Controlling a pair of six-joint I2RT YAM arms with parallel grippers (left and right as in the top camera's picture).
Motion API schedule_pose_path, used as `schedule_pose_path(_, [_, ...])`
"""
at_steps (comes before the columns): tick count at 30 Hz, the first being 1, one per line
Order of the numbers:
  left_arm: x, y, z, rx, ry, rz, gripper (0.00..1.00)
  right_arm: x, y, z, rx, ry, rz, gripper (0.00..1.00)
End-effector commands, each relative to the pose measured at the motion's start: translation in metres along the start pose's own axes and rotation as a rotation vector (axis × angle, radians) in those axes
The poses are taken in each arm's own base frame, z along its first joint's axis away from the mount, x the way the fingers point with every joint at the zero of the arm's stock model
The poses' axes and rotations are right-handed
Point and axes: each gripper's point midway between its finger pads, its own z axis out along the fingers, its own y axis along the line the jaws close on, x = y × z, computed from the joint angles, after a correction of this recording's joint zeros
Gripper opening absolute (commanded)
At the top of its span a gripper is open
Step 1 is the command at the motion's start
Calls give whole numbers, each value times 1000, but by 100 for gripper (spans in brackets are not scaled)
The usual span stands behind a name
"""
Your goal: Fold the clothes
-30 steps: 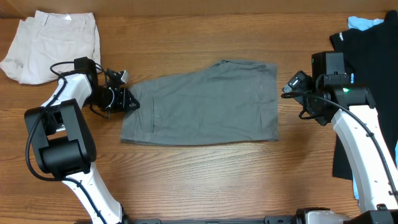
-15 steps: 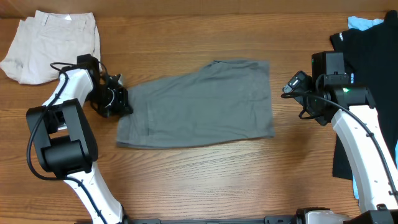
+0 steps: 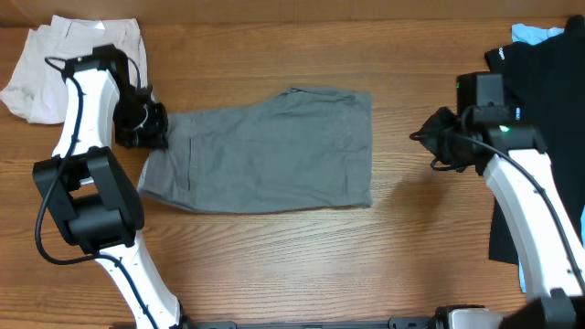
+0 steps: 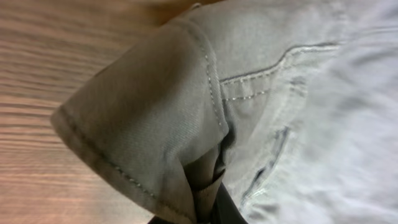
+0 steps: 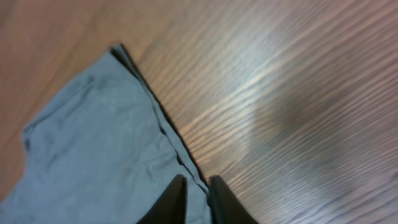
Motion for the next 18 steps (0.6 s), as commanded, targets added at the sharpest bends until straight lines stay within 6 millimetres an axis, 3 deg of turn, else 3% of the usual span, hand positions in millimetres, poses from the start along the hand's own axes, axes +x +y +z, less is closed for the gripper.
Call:
schedule_pose_path(1, [-12, -24, -25, 37, -53, 22, 4, 21, 9, 28, -7, 119, -40, 12])
schedule_pose_path(12, [-9, -76, -87, 69, -121, 96, 4, 74, 42, 93, -25, 292, -147, 11])
schedule_pose_path(18, [-2, -108, -124, 95, -184, 153, 4, 88, 45, 109, -8, 320, -174, 11])
